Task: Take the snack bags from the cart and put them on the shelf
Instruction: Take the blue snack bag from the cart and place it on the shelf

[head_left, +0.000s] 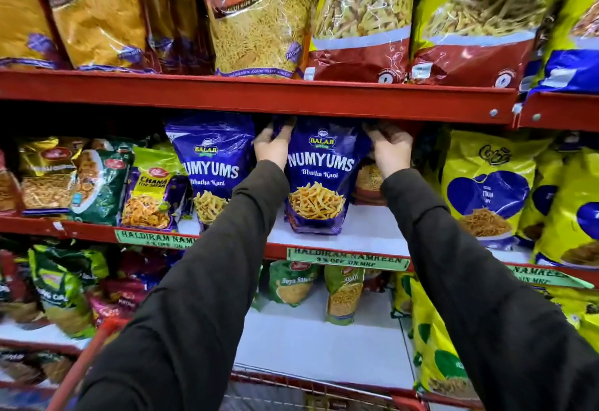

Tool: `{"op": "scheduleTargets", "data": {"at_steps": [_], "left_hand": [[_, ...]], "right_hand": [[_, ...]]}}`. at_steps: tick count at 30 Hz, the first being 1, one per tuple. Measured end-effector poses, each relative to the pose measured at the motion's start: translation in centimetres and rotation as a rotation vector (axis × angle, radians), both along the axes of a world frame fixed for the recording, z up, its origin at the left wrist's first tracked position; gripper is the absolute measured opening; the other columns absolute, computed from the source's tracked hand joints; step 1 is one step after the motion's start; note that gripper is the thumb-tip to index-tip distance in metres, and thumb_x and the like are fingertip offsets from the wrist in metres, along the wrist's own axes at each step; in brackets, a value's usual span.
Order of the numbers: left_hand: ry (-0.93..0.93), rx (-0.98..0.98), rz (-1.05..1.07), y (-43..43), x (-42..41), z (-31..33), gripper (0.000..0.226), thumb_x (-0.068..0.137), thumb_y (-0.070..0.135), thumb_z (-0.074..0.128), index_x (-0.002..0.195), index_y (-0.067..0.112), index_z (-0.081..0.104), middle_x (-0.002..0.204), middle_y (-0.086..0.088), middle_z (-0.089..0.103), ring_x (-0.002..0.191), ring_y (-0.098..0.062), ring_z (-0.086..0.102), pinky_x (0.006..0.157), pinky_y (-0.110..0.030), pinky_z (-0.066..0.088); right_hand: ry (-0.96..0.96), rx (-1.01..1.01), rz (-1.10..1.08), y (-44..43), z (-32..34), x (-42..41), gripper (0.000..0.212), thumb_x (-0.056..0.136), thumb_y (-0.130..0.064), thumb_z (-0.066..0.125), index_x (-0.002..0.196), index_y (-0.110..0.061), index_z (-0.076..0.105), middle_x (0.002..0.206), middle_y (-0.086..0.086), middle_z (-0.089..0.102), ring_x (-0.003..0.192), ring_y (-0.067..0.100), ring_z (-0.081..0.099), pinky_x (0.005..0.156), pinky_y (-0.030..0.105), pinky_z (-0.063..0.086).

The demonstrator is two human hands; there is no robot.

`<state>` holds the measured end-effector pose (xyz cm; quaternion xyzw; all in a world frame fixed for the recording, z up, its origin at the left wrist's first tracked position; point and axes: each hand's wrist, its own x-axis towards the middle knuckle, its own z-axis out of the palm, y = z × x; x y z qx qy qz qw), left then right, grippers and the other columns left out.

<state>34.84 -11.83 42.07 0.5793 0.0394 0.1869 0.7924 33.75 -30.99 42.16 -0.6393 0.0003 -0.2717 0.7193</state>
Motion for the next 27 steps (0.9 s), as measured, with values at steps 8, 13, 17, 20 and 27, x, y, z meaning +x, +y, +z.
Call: {"op": "scheduleTargets", "data": {"at_steps": [8,13,17,20,27], "left_hand": [[0.095,0.032,0.044,-0.7,1.0,-1.9,0.066,0.091,0.034,0.065,0.145,0.008,0.038,0.152,-0.007,0.041,0.132,-0.017,0.043,0.11,-0.025,0.027],[0.318,0.11,-0.106,-0.3,-0.2,-8.8,0.097,0.073,0.086,0.039,0.152,0.03,0.024,0.161,-0.003,0.027,0.146,-0.028,0.029,0.123,-0.049,0.019],[0.26,0.124,-0.148,-0.5,-1.2,-11.4,0.065,0.098,0.059,0.03,0.152,0.024,0.021,0.16,-0.004,0.027,0.148,-0.026,0.025,0.124,-0.046,0.019],[0.208,0.207,-0.17,-0.5,-2.7,-11.6,0.058,0.102,0.049,0.027,0.153,0.022,0.019,0.161,-0.005,0.024,0.148,-0.024,0.024,0.122,-0.042,0.017],[0.18,0.293,-0.175,1.3,-5.6,-13.5,0.081,0.083,0.077,0.027,0.151,0.034,0.021,0.163,0.005,0.023,0.15,-0.019,0.021,0.124,-0.053,0.017]], "right_hand": [[0.157,-0.029,0.138,1.5,-2.8,2.0,0.032,0.082,-0.034,0.072,0.104,-0.017,0.058,0.1,0.003,0.066,0.089,0.017,0.063,0.087,0.04,0.054],[0.519,-0.194,0.393,1.8,-8.3,-0.3,0.086,0.075,-0.08,0.046,0.145,-0.031,0.032,0.142,-0.001,0.045,0.128,0.029,0.045,0.108,0.051,0.035],[0.508,-0.105,0.404,2.8,-11.2,-1.0,0.109,0.059,-0.094,0.041,0.148,-0.032,0.028,0.157,0.001,0.034,0.139,0.028,0.038,0.114,0.049,0.027],[0.428,-0.043,0.362,3.4,-11.7,-1.8,0.076,0.083,-0.074,0.041,0.142,-0.027,0.038,0.148,0.003,0.045,0.133,0.028,0.045,0.104,0.038,0.033],[0.322,-0.039,0.381,3.7,-12.8,-4.7,0.053,0.098,-0.05,0.038,0.135,-0.013,0.049,0.135,0.007,0.056,0.117,0.019,0.056,0.093,0.033,0.051]]}}
